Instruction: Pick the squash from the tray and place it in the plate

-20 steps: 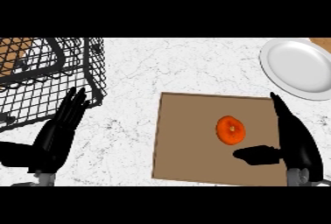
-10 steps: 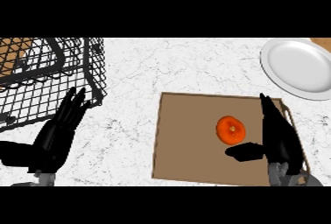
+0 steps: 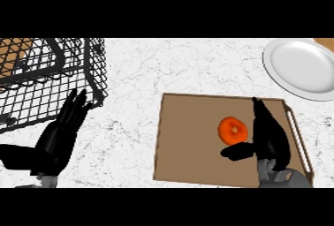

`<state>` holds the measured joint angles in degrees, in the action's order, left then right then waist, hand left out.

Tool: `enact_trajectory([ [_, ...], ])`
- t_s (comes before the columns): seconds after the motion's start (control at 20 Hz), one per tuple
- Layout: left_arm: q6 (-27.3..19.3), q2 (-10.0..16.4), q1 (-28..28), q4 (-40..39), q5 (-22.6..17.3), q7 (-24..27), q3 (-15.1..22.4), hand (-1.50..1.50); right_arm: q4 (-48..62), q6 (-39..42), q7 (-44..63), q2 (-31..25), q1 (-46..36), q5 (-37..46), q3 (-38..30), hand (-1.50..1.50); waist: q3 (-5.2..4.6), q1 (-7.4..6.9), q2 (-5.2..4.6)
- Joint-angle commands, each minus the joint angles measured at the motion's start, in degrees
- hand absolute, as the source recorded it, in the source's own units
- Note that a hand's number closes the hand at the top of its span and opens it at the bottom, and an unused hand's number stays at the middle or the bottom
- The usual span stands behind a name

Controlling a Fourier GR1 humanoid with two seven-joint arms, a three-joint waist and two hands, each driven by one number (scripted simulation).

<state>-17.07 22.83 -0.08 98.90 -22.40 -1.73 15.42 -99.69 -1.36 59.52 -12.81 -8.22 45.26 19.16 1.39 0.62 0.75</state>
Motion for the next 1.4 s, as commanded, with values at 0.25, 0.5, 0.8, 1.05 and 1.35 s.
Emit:
enact_trajectory([
  [0.25,0.4,-1.7,3.7,-9.6,0.1,-5.6,4.5,0.00,7.7,3.5,-1.0,0.8,-4.0,0.8,1.3,1.50,-1.43,-0.55,-1.74],
  [0.5,-0.4,-1.0,2.9,-8.9,-0.2,-7.9,3.3,0.00,7.2,4.2,-1.5,-0.2,-3.2,2.1,2.7,1.50,-1.41,0.29,-1.31],
  [0.8,0.1,-1.1,3.9,-8.8,0.1,-7.1,3.5,0.00,3.8,6.3,-15.0,-3.9,-1.6,1.5,10.7,1.50,-1.35,0.88,-1.47],
  [1.05,0.2,0.1,6.4,-6.1,-0.5,-7.2,2.6,0.00,-5.3,6.1,-32.6,-10.8,0.8,-1.4,16.3,1.50,-1.17,1.34,-0.85],
  [1.35,0.0,0.0,7.4,-6.1,-0.5,-6.7,1.7,0.00,-15.2,-5.1,-41.5,-13.7,1.5,-2.5,7.8,1.50,-1.16,2.66,-0.87],
])
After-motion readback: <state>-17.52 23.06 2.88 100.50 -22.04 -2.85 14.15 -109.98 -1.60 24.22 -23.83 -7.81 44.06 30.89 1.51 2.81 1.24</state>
